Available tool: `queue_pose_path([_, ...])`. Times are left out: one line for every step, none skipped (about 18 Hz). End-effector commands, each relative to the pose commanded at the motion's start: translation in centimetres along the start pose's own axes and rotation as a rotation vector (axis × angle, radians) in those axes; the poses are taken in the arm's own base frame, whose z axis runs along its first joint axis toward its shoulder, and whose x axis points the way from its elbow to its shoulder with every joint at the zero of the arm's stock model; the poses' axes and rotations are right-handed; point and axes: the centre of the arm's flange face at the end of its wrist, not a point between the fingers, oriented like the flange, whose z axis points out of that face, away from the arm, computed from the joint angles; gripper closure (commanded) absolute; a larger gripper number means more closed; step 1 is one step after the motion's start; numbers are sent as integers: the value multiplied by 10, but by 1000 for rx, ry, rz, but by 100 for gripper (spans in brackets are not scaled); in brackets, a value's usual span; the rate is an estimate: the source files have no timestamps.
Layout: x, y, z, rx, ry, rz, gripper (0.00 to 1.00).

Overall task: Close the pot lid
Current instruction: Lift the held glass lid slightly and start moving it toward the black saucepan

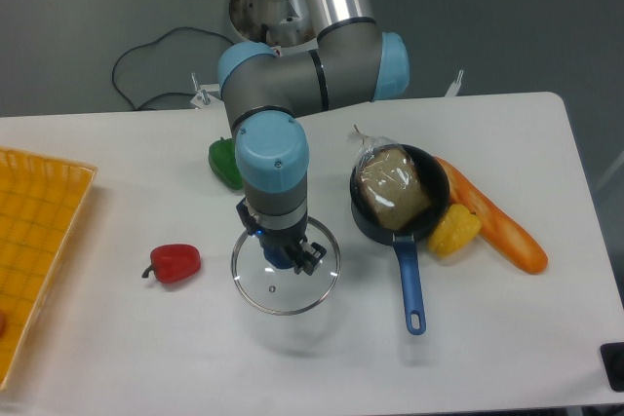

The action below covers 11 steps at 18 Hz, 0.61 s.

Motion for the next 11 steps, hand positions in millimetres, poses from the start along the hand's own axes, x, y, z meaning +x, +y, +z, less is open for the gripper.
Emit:
queue_pose_path([2, 2, 3, -2, 6, 0, 42])
queue_pose_path([4, 3, 7, -2, 8, 1, 42])
queue_pose_path([2, 6, 6, -1, 9, -5, 42])
queue_pose_path([1, 7, 5, 3, 9, -8, 42])
queue_pose_path([0, 6, 5, 5, 11, -8, 42])
queue_pose_path([0, 6, 5, 5, 13, -8, 42])
queue_pose_path([-1, 7, 7, 3, 19, -11, 42])
queue_pose_path([-6, 12, 8, 1, 21, -22, 42])
queue_pose_path([-8, 13, 9, 3, 26, -25, 42])
queue_pose_path([-8, 13, 10, 6, 33, -27, 42])
queue_pose_path([-7, 15, 11, -3, 44, -29, 42])
